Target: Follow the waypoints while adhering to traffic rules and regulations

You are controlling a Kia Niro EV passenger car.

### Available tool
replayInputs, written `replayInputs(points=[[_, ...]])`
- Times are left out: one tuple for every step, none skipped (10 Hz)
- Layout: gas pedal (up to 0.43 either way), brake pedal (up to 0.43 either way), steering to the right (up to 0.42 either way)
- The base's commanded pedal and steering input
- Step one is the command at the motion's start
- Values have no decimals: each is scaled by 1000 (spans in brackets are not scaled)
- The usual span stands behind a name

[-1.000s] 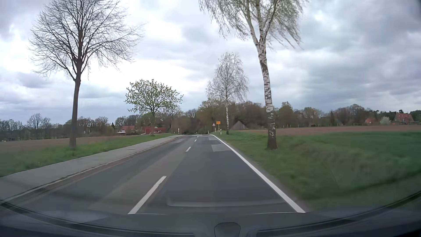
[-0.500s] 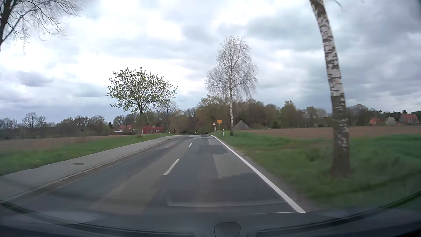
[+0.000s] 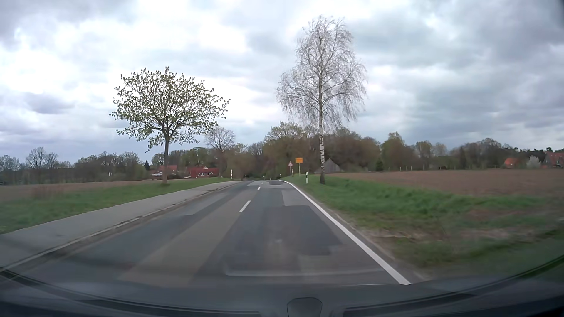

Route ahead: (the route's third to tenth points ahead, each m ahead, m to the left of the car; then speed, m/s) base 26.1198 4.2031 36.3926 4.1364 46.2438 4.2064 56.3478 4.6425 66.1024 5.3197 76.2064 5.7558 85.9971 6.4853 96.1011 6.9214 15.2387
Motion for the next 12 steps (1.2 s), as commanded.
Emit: replayInputs(points=[[0, 104, -7], [0, 110, -6], [0, 122, -5], [0, 122, -5], [0, 122, -5], [0, 128, -5], [0, 128, -5], [0, 134, -5], [0, 134, -5], [0, 134, -5], [0, 134, -4], [0, 140, -5]])
